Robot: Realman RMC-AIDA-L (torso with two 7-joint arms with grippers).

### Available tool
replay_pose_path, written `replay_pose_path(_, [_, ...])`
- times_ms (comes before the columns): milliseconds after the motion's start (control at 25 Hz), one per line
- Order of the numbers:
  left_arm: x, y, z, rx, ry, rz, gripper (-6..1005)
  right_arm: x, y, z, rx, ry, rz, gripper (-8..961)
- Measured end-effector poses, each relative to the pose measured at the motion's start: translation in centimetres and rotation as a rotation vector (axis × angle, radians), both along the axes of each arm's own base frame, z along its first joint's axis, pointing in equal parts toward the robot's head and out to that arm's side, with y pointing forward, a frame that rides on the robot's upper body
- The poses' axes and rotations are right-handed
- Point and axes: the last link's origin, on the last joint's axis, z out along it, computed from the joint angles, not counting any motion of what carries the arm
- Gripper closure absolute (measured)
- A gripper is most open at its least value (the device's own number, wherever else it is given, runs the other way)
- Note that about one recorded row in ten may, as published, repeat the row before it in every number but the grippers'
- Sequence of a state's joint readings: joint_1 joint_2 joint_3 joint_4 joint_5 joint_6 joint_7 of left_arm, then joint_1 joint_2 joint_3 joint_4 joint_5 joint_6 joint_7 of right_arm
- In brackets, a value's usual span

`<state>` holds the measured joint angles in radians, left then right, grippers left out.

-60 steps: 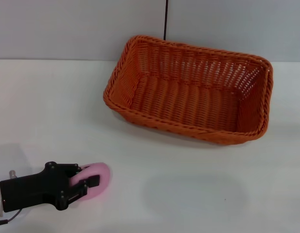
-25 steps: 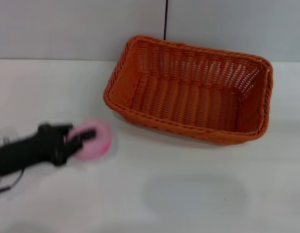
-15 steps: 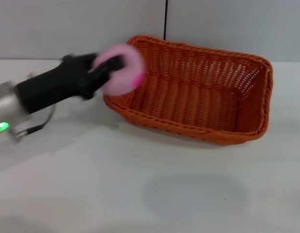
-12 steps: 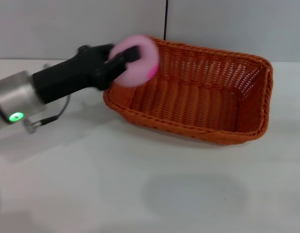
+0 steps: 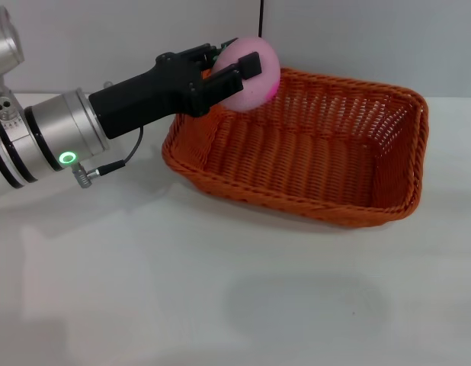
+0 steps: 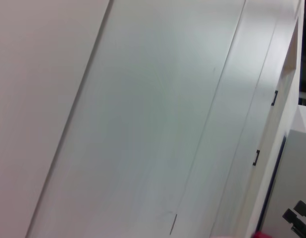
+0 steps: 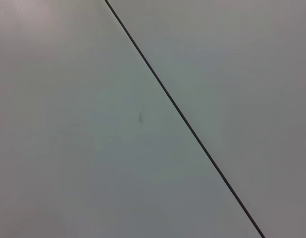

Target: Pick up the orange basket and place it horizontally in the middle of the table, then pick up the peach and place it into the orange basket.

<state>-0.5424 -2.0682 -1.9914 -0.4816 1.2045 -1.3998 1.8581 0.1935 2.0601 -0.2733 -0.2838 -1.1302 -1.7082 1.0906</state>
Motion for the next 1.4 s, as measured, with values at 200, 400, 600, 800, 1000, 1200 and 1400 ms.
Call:
replay_pose_path(200, [-0.1, -0.1, 0.1, 0.003, -0.006, 0.007, 596, -0.1, 0.2, 0.0, -0.001, 0.0, 0.006, 413])
replay_pose_path(400, [-0.3, -0.2, 0.2, 0.005, -0.009, 0.011, 502, -0.3, 0.4, -0.2, -0.008, 0.001, 0.014, 413])
replay_pose_path(600, [-0.3, -0.2, 0.2, 0.006, -0.01, 0.011, 284, -0.4, 0.6, -0.3, -0.014, 0.001, 0.016, 413])
replay_pose_path(800, [-0.3, -0.2, 0.6, 0.02, -0.029, 0.01, 258, -0.4, 0.7, -0.3, -0.015, 0.002, 0.016, 413])
replay_pose_path(1000, [-1.3, -1.0, 1.8, 0.079, -0.093, 0.031, 257, -0.4, 0.6, -0.2, -0.014, 0.001, 0.017, 413])
replay_pose_path(1200, [-3.3, -2.7, 3.5, 0.209, -0.16, 0.061, 259, -0.4, 0.6, -0.1, -0.01, 0.002, 0.019, 413])
replay_pose_path(1400, [-5.5, -5.4, 5.1, 0.395, -0.249, 0.081, 261, -0.4, 0.6, 0.0, -0.005, 0.003, 0.02, 413])
